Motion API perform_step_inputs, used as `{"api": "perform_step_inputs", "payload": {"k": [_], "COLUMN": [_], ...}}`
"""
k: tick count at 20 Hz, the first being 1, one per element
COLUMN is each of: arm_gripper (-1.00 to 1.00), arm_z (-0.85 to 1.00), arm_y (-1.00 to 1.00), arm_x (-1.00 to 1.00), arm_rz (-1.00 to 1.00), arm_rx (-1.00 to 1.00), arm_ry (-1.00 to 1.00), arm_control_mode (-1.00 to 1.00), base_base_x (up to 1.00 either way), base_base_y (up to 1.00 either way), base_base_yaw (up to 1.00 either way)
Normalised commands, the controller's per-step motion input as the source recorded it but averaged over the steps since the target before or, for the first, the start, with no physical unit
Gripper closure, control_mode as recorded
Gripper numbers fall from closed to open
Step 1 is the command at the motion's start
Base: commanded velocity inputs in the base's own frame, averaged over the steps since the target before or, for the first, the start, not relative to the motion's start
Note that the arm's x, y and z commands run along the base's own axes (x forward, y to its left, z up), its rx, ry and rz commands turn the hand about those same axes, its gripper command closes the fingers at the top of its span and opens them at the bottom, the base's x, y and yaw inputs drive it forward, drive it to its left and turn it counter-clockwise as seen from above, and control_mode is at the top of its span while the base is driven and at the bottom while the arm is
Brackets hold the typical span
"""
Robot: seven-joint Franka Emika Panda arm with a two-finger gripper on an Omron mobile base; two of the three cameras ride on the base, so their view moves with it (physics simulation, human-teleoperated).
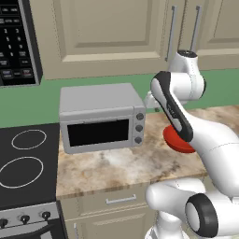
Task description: Open the cabinet and setup a tea strainer by placing it in the bowl upright.
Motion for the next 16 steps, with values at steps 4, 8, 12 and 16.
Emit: {"api": "perform_step_inputs", "payload": {"k": [4, 8, 12, 16], "arm_gripper": [-1.00, -1.00, -1.00, -1.00], "arm_z": [0.00, 0.66, 1.00, 1.00], "arm_y": [-0.09, -0.49, -0.27, -0.37], "arm_x": [-0.10, -0.31, -0.45, -0.22], "arm_rz": [-0.01, -0.12, -0.12, -0.09], "arm_rx": [0.00, 0.00, 0.00, 0.00], "arm_ry": [-0.07, -0.46, -0.45, -0.36], "arm_control_mode": [-1.00, -1.00, -1.00, -1.00], "base_base_x": [0.00, 0.00, 0.00, 0.00], "base_base_y": [0.00, 0.00, 0.00, 0.00], "base_base_yaw": [0.00, 0.00, 0.00, 0.00]}}
